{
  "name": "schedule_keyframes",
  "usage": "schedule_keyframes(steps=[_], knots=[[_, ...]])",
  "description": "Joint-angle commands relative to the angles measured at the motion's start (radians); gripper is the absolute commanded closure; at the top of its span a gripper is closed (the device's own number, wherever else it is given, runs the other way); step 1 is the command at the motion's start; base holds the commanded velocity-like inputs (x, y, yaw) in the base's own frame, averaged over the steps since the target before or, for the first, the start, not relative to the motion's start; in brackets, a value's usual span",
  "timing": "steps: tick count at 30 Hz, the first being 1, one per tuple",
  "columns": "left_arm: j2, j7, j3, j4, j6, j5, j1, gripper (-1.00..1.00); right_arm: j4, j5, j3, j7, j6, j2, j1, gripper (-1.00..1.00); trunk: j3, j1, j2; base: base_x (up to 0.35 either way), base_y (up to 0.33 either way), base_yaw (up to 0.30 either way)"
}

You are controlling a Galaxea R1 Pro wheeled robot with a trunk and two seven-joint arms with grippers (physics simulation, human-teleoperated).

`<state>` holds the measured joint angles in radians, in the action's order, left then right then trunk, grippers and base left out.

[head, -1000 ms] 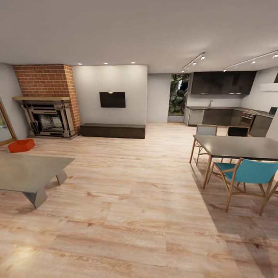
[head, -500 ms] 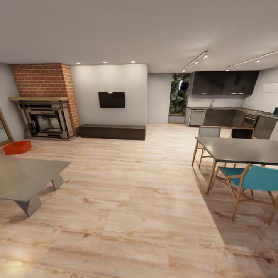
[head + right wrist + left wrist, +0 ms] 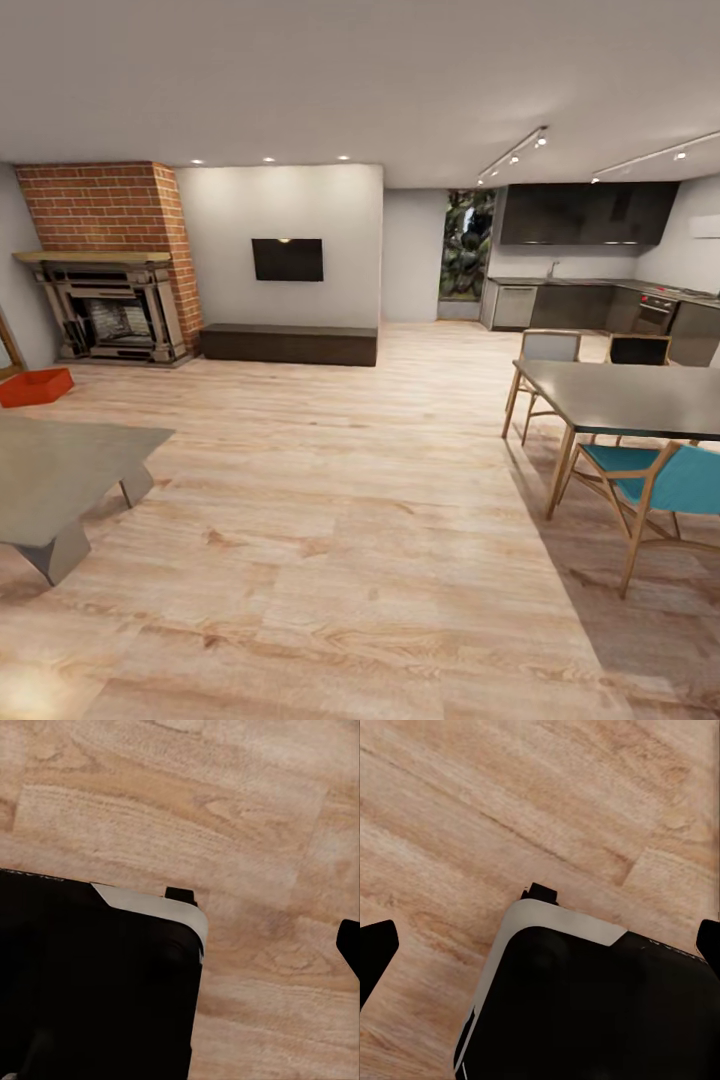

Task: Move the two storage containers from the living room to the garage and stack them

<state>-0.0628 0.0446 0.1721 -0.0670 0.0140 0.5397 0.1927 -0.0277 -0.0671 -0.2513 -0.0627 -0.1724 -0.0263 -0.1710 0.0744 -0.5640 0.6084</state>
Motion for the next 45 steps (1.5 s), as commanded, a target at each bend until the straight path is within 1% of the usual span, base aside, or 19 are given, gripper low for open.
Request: schedule_keyframes(steps=[1, 7, 19, 24, 30, 37, 39, 45], knots=[[0.0, 0.003, 0.009, -0.001, 0.001, 0.008, 0.001, -1.0, -0.003, -0.009, -0.008, -0.003, -0.005, -0.001, -0.001, -1.0, 0.002, -0.001, 0.001, 0.324, 0.0, 0.0], [0.0, 0.003, 0.008, -0.001, 0.001, 0.008, 0.001, -1.0, -0.003, -0.018, -0.004, 0.0, -0.006, -0.003, -0.002, -1.0, 0.002, -0.001, 0.001, 0.324, 0.0, 0.0], [-0.002, 0.003, 0.008, -0.002, 0.001, 0.008, 0.001, -1.0, -0.003, -0.019, -0.003, 0.0, -0.007, -0.003, -0.001, -1.0, 0.002, -0.001, 0.001, 0.324, 0.0, 0.0], [-0.002, 0.004, 0.007, -0.002, 0.001, 0.008, 0.001, -1.0, -0.003, -0.016, -0.004, -0.001, -0.007, -0.002, -0.002, -1.0, 0.002, -0.001, 0.001, 0.324, 0.0, 0.0], [-0.002, 0.003, 0.007, -0.002, 0.001, 0.008, 0.001, -1.0, -0.003, -0.002, -0.009, -0.002, -0.009, -0.002, -0.002, -1.0, 0.002, -0.001, 0.001, 0.324, 0.0, 0.0], [-0.002, 0.003, 0.007, -0.002, 0.001, 0.008, 0.001, -1.0, -0.003, 0.0, -0.01, -0.002, -0.009, 0.0, -0.002, -1.0, 0.002, -0.001, 0.001, 0.324, 0.0, 0.0], [-0.002, 0.003, 0.007, -0.002, 0.001, 0.008, 0.001, -1.0, -0.003, -0.01, -0.007, -0.002, -0.011, -0.002, -0.002, -1.0, 0.002, -0.001, 0.001, 0.324, 0.0, 0.0], [-0.001, 0.003, 0.007, -0.002, 0.001, 0.008, 0.001, -1.0, -0.003, -0.005, -0.008, 0.01, -0.01, 0.001, -0.002, -1.0, 0.002, -0.001, 0.001, 0.324, 0.0, 0.063]])
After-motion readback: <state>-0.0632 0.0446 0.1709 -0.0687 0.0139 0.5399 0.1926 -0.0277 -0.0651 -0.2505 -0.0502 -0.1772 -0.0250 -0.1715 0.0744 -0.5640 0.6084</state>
